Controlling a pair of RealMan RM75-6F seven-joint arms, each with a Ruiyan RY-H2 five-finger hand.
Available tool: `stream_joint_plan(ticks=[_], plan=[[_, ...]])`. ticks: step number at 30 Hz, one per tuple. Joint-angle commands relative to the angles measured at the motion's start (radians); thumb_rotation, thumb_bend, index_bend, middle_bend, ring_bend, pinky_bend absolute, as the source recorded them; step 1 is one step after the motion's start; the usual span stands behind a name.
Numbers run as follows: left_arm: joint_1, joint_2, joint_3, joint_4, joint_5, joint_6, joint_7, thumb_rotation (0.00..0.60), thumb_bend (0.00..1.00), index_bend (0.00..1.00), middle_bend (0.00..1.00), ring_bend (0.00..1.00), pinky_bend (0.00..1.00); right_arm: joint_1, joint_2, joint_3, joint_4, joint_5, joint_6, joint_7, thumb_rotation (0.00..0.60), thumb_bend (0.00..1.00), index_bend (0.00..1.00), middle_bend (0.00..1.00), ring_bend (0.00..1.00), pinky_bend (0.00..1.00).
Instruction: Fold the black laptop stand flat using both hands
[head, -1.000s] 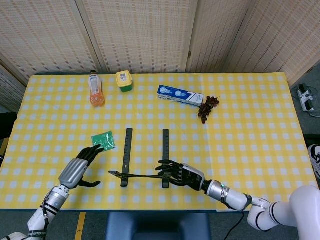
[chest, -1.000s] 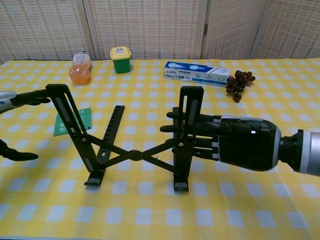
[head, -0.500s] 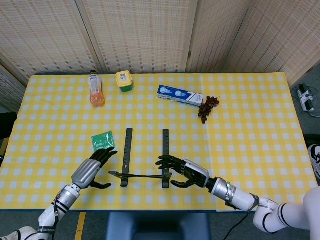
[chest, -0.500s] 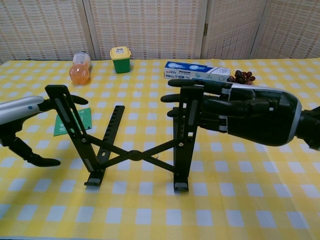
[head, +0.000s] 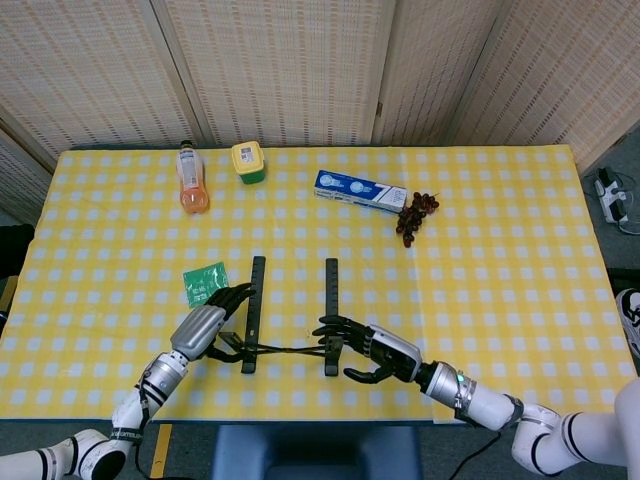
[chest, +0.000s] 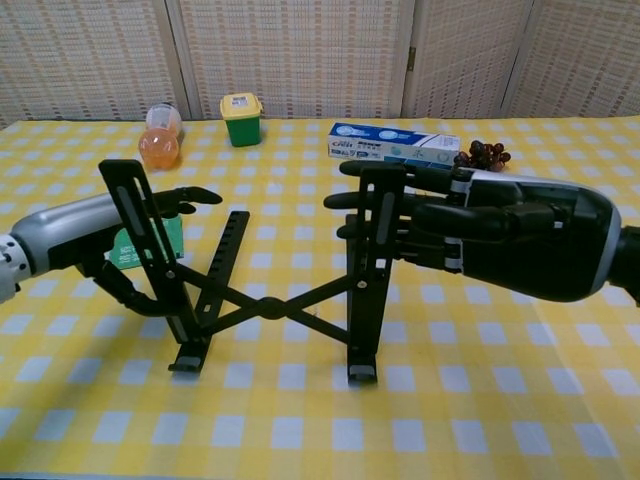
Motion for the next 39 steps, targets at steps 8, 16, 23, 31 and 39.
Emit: stream_joint_plan(ticks=[8,16,23,31,39], plan=[[-0.026,-0.009,-0.031,0.025,-0.045,-0.014,0.010,0.600,0.20,0.07,0.07,0.04,0.00,-0.014,-0.008,-0.032,-0.020,-0.037,0.019,-0.006,0.600,0.41,0.10,0.15,0.13,0.01],[-0.038,0.008,-0.013,0.017,-0.040,-0.038,0.006,0.600,0.21,0.28,0.09,0.04,0.00,-0.021,-0.006,-0.028,-0.027,-0.029,0.028,-0.036,0.600,0.41,0.10,0.14,0.13,0.01],[-0.045,0.010,0.011,0.035,-0.034,-0.066,-0.016,0.600,0.23,0.40,0.10,0.04,0.00,-0.026,0.009,-0.018,-0.036,-0.019,0.042,-0.049,0.600,0.41,0.10,0.14,0.13,0.01],[-0.051,-0.023,0.006,0.078,-0.050,-0.072,-0.043,0.600,0.24,0.45,0.14,0.07,0.00,-0.029,0.012,-0.013,-0.035,-0.013,0.041,-0.047,0.600,0.41,0.10,0.14,0.13,0.01],[-0.047,-0.050,0.007,0.100,-0.056,-0.062,-0.056,0.600,0.32,0.51,0.18,0.09,0.01,-0.029,0.008,-0.009,-0.023,-0.008,0.035,-0.032,0.600,0.41,0.10,0.14,0.13,0.01]])
